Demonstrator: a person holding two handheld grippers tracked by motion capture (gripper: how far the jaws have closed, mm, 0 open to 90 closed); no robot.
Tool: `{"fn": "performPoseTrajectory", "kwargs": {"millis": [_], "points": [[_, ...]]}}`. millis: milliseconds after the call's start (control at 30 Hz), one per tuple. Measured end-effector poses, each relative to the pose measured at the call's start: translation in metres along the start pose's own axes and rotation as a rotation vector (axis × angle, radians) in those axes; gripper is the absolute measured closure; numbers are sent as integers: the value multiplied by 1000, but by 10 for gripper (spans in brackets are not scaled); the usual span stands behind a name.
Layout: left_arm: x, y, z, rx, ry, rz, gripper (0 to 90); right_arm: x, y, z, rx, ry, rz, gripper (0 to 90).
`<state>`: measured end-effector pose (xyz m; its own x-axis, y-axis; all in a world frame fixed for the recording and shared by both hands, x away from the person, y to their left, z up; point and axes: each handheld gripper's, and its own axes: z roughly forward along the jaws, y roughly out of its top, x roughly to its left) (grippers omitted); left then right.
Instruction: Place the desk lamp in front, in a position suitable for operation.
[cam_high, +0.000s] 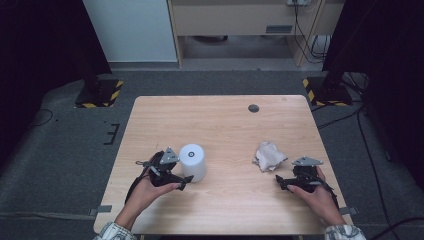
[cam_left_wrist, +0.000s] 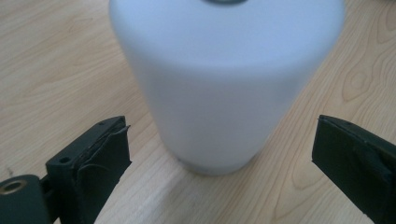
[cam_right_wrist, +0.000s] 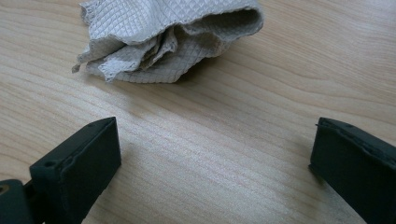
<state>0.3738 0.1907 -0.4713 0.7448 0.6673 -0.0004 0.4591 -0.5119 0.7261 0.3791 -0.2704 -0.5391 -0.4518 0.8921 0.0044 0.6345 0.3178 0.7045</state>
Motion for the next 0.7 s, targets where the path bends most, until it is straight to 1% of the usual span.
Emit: {"fn": "performPoseTrajectory", "kwargs": {"millis": [33,100,167,233,267,400,467,533,600,700], "points": [[-1,4,2,-1,6,-10,26,0,0,0,0,0,0,21],[-2,7,5,4,5,-16,26,0,0,0,1,0,-1,21],[-4,11,7,11,6,-7,26,0,0,0,1,-1,3,21],[-6,15,8,10,18,-5,17,1,0,0,1,-1,3,21],[-5,16,9,8,21,3,17,1,0,0,1,-1,4,21],[-1,22,12,3,21,6,27,1,0,0,3,0,7,21],[0,25,13,-14,26,9,38,1,0,0,2,-2,6,21],[1,28,13,-26,17,7,42,1,0,0,2,-2,6,21],[1,29,13,-26,13,11,63,1,0,0,2,-2,6,21],[3,31,13,-25,3,16,69,1,0,0,3,0,4,21]]}}
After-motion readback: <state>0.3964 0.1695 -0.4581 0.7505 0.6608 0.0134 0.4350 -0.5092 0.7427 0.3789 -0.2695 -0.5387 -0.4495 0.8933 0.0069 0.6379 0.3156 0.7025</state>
